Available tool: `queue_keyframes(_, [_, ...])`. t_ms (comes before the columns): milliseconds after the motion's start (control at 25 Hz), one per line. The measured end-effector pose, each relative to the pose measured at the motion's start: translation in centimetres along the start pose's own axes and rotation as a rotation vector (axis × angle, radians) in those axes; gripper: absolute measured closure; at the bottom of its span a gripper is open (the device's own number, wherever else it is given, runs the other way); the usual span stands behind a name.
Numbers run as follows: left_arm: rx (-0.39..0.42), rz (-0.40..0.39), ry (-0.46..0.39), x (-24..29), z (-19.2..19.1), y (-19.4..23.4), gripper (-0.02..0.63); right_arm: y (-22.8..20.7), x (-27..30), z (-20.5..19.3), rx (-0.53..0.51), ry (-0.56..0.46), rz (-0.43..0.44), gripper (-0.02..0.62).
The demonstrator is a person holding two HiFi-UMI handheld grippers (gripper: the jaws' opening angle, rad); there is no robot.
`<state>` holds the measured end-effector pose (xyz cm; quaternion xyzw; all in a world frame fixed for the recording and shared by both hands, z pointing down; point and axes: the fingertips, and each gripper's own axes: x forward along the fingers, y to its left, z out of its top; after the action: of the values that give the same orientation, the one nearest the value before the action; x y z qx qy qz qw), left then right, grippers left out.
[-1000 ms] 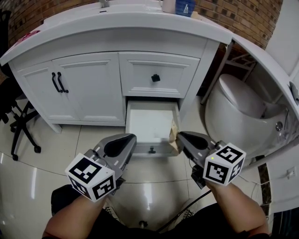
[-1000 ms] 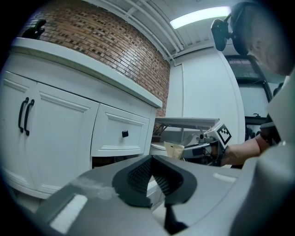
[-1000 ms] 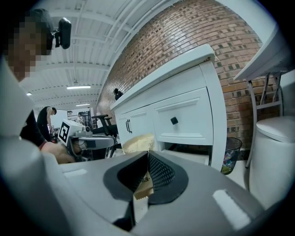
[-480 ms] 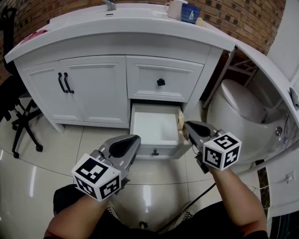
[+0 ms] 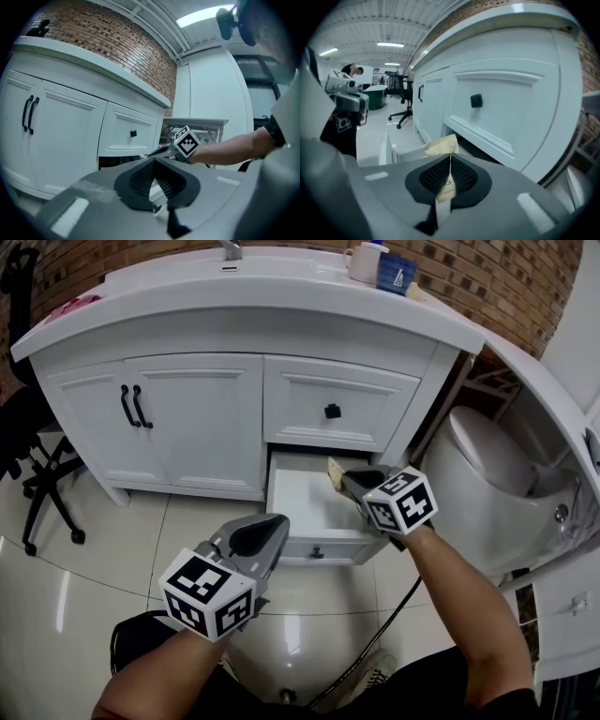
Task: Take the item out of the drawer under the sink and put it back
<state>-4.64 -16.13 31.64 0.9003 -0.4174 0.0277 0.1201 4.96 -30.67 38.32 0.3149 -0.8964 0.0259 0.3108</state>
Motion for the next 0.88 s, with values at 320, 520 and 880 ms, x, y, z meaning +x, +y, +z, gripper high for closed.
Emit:
queue_keyframes(320, [-0.004,0.002,-0.003,0.4,0.0,0.5,0.600,0.9,5.2,-1.4,-0.192,0.194,0.050,0.584])
queue_keyframes(520, [-0.016,0.001,0.001,0.2,0.0,0.7,0.600,2.1,6.3,-2.0,-0.304,0.280,0.044,0.515])
queue_keyframes(880, [-0.035,-0.012,-0.001,0.0,0.0,0.6,0.600,3.3,1.6,2.0,-0.266,0.067,-0.016,0.542])
